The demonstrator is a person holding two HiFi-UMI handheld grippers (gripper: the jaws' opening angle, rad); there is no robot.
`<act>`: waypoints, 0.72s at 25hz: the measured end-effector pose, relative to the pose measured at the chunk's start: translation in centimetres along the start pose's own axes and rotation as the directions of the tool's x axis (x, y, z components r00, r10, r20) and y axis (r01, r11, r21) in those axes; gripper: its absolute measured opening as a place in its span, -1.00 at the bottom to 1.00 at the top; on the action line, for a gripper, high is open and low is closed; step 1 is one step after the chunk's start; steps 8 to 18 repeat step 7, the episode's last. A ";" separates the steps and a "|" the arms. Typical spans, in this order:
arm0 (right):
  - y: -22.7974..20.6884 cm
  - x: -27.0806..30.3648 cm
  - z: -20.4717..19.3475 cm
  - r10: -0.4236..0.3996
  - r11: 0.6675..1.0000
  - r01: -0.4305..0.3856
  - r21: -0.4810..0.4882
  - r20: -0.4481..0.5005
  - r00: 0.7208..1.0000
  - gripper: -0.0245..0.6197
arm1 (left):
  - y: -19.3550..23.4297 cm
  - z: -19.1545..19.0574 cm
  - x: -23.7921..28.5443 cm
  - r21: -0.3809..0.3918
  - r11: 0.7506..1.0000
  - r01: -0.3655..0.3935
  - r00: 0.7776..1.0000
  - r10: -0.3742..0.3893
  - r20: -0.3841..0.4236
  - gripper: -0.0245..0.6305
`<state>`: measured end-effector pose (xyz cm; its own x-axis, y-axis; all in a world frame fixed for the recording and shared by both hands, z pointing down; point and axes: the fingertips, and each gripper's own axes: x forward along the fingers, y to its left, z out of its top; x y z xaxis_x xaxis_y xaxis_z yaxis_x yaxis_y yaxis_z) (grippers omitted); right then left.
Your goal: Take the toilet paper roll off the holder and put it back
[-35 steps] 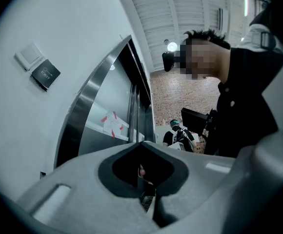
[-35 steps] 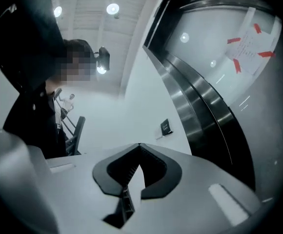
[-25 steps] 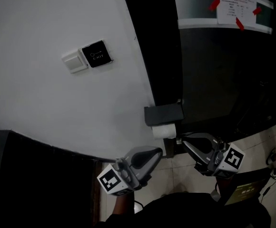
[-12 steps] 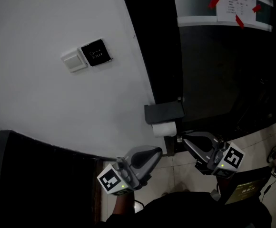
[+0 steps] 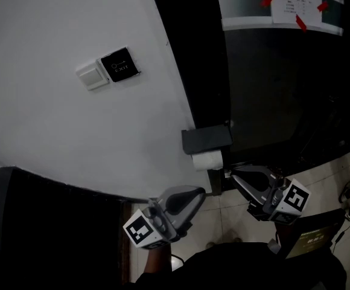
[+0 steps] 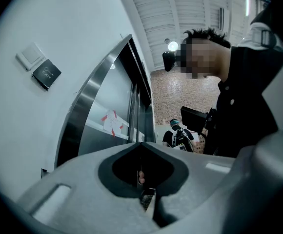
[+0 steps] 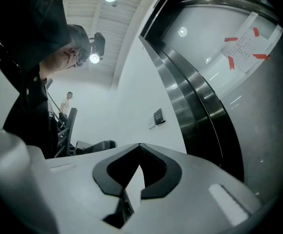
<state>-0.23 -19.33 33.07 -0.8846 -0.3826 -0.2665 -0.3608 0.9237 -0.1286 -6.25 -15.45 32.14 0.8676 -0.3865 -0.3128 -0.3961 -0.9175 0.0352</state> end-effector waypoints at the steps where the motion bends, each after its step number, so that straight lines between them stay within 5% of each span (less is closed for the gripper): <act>1: 0.1 0.0 0.0 0.001 1.000 -0.001 0.000 0.000 1.000 -0.92 | -0.1 0.0 -0.1 0.000 1.000 0.000 1.000 0.000 -0.001 -0.93; 18: 0.5 -0.1 -0.2 -0.007 1.000 0.007 -0.004 0.003 1.000 -0.92 | -0.1 0.1 -0.2 -0.016 1.000 0.004 1.000 -0.004 0.007 -0.93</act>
